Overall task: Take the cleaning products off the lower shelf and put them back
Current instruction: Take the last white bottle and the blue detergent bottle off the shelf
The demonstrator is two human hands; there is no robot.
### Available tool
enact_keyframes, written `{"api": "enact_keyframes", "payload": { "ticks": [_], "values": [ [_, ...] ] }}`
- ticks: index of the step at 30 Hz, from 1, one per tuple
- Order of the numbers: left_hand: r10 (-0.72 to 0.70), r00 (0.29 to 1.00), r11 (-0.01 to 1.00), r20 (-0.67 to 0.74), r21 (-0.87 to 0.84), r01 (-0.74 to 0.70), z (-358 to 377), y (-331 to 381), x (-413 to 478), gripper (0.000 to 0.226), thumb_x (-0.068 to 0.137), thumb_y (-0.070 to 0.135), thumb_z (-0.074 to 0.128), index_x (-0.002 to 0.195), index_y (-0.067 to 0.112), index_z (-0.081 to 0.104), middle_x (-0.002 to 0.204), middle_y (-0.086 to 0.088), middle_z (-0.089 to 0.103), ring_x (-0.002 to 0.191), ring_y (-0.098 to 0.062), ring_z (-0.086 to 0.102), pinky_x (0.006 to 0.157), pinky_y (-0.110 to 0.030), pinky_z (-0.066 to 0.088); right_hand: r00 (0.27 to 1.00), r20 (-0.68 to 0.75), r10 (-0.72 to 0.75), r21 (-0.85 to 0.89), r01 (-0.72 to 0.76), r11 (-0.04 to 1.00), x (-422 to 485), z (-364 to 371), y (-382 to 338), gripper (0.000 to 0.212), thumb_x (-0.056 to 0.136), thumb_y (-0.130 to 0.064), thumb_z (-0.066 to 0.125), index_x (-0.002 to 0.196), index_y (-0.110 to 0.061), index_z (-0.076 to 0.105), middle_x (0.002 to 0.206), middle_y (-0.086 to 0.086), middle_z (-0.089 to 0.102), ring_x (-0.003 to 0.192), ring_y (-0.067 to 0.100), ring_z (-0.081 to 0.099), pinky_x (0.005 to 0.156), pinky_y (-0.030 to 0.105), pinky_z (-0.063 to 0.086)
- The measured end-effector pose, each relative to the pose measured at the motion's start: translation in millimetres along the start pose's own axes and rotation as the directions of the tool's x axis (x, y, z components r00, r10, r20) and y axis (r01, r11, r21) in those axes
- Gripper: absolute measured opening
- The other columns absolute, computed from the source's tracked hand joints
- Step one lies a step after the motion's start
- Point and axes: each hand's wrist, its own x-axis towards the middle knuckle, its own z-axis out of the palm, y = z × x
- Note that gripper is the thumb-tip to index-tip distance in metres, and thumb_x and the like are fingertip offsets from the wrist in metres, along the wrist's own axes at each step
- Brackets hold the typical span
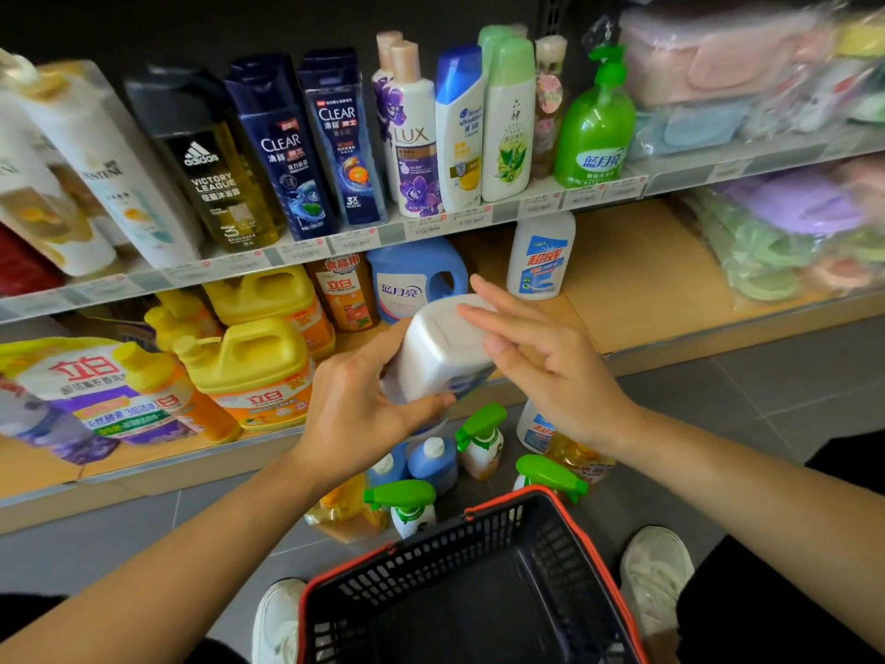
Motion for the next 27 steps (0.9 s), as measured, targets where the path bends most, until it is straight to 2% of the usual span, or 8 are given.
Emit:
{"api": "enact_keyframes", "payload": {
  "ticks": [3, 6, 10, 13, 16, 19, 23, 27],
  "values": [
    [-0.014, 1.0, 1.0, -0.009, -0.017, 0.014, -2.8, -2.1, 1.8, 0.08, 0.072, 0.041, 0.086, 0.143, 0.023, 0.056, 0.126, 0.009, 0.069, 0.113, -0.013, 0.068, 0.088, -0.046, 0.058, 0.996, 0.028, -0.083, -0.1, 0.085, 0.991, -3.2, 1.4, -1.0, 0.035, 0.1, -0.011, 0.056, 0.134, -0.012, 0.061, 0.153, 0.002, 0.045, 0.149, 0.014, 0.029, 0.121, 0.027, 0.025],
    [-0.047, 0.998, 0.998, -0.039, -0.044, 0.045, -5.3, -3.1, 3.3, 0.079, 0.071, 0.04, 0.087, 0.141, 0.021, 0.058, 0.125, 0.008, 0.07, 0.111, -0.014, 0.069, 0.087, -0.046, 0.059, 0.985, -0.087, -0.15, -0.147, 0.136, 0.98, -2.0, -1.9, 2.2, 0.03, 0.094, -0.001, 0.065, 0.123, -0.007, 0.069, 0.137, 0.006, 0.062, 0.137, 0.018, 0.049, 0.114, 0.034, 0.04],
    [-0.094, 0.994, 0.979, -0.047, -0.183, 0.084, -11.3, -4.8, 7.2, 0.069, 0.074, 0.023, 0.091, 0.136, 0.019, 0.062, 0.12, 0.009, 0.073, 0.109, -0.01, 0.07, 0.087, -0.041, 0.061, 0.985, -0.156, 0.077, 0.007, -0.077, 0.997, 3.6, -7.1, 11.7, 0.046, 0.087, -0.001, 0.072, 0.13, -0.015, 0.064, 0.125, -0.003, 0.068, 0.112, 0.006, 0.065, 0.092, 0.031, 0.057],
    [-0.145, 0.988, 0.935, -0.049, -0.335, 0.121, -16.7, -3.8, 10.7, 0.061, 0.075, 0.016, 0.089, 0.131, 0.016, 0.064, 0.117, 0.006, 0.075, 0.107, -0.013, 0.072, 0.083, -0.036, 0.063, 0.954, 0.0, 0.301, 0.022, -0.301, 0.953, 5.3, -3.3, 27.4, 0.066, 0.081, -0.013, 0.081, 0.141, -0.02, 0.052, 0.129, -0.005, 0.064, 0.114, 0.008, 0.063, 0.095, 0.032, 0.056],
    [-0.173, 0.983, 0.883, -0.064, -0.453, 0.126, -22.0, 0.4, 14.6, 0.054, 0.076, 0.014, 0.087, 0.126, 0.013, 0.066, 0.116, 0.003, 0.076, 0.106, -0.018, 0.073, 0.08, -0.032, 0.062, 0.878, 0.218, 0.426, 0.002, -0.437, 0.899, 3.1, 8.1, 43.1, 0.076, 0.077, -0.021, 0.085, 0.144, -0.019, 0.049, 0.139, -0.004, 0.058, 0.126, 0.014, 0.057, 0.102, 0.035, 0.051],
    [-0.218, 0.973, 0.8, -0.078, -0.586, 0.133, -26.5, 5.1, 17.6, 0.054, 0.076, 0.016, 0.087, 0.125, 0.01, 0.066, 0.118, -0.006, 0.075, 0.109, -0.027, 0.072, 0.082, -0.039, 0.062, 0.836, 0.366, 0.41, 0.191, -0.498, 0.846, -1.8, 22.9, 53.6, 0.062, 0.079, -0.008, 0.082, 0.135, -0.015, 0.055, 0.131, -0.002, 0.066, 0.122, 0.013, 0.061, 0.106, 0.035, 0.049],
    [-0.259, 0.963, 0.734, -0.077, -0.664, 0.144, -32.0, 8.0, 18.0, 0.054, 0.08, 0.012, 0.082, 0.129, 0.003, 0.061, 0.121, -0.012, 0.073, 0.112, -0.032, 0.07, 0.087, -0.049, 0.061, 0.824, 0.4, 0.4, 0.33, -0.537, 0.776, -3.3, 30.2, 64.4, 0.062, 0.078, -0.004, 0.082, 0.133, -0.017, 0.054, 0.129, -0.001, 0.068, 0.121, 0.016, 0.062, 0.103, 0.041, 0.051],
    [-0.283, 0.955, 0.745, -0.087, -0.647, 0.162, -37.9, 6.6, 20.9, 0.075, 0.081, 0.008, 0.078, 0.145, 0.011, 0.038, 0.13, -0.012, 0.067, 0.115, -0.033, 0.069, 0.085, -0.055, 0.06, 0.789, 0.455, 0.413, 0.429, -0.601, 0.674, -2.3, 24.2, 72.3, 0.067, 0.071, -0.013, 0.085, 0.131, -0.019, 0.056, 0.128, 0.005, 0.068, 0.12, 0.029, 0.064, 0.097, 0.05, 0.054]
  ]
}}
